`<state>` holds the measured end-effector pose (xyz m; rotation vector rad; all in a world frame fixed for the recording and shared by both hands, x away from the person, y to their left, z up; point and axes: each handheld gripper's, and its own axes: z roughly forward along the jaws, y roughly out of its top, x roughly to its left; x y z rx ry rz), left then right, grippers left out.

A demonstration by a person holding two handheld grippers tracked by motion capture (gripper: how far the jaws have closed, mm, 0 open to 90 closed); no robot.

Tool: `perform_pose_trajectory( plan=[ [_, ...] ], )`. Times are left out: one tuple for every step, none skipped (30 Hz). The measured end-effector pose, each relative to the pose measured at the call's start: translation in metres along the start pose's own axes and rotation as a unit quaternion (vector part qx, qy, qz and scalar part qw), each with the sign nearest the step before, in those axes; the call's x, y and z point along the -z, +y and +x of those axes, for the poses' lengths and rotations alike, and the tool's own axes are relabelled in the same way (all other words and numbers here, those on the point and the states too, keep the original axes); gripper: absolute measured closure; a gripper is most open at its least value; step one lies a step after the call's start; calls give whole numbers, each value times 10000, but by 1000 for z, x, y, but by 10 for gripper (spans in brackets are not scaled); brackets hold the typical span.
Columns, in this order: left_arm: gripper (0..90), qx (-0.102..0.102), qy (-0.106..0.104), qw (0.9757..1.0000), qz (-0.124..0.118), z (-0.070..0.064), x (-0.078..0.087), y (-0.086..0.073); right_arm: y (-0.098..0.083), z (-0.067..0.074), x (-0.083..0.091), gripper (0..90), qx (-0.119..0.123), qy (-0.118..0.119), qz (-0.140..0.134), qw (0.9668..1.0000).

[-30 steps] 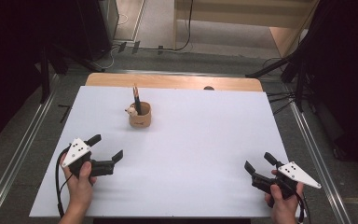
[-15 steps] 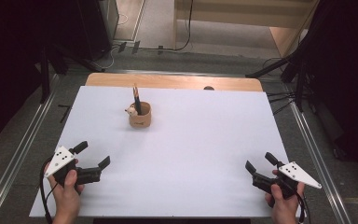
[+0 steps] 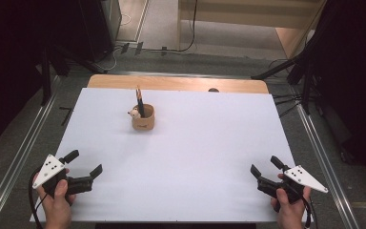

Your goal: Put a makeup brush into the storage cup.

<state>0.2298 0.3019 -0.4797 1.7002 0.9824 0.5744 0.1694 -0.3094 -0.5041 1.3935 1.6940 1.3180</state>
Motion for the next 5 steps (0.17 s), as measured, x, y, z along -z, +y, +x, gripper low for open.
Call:
perform_pose_trajectory(
  plan=[
    [0, -3, -8, 10000, -2, 0, 0, 0, 0, 0, 0, 151, 8, 0, -1, 10000],
    [0, -1, -15, 10000, -3, 0, -1, 0, 0, 0, 0, 150, 8, 1, -3, 10000],
    [0, -18, -28, 10000, 11, 0, -1, 0, 0, 0, 0, 148, 12, 6, -5, 10000],
    [0, -19, -21, 10000, 12, -1, -1, 0, 0, 0, 0, 147, 12, 5, -6, 10000],
    [0, -18, -15, 10000, 11, -1, -2, 0, 0, 1, 0, 144, 23, 13, -5, 10000]
  ],
)
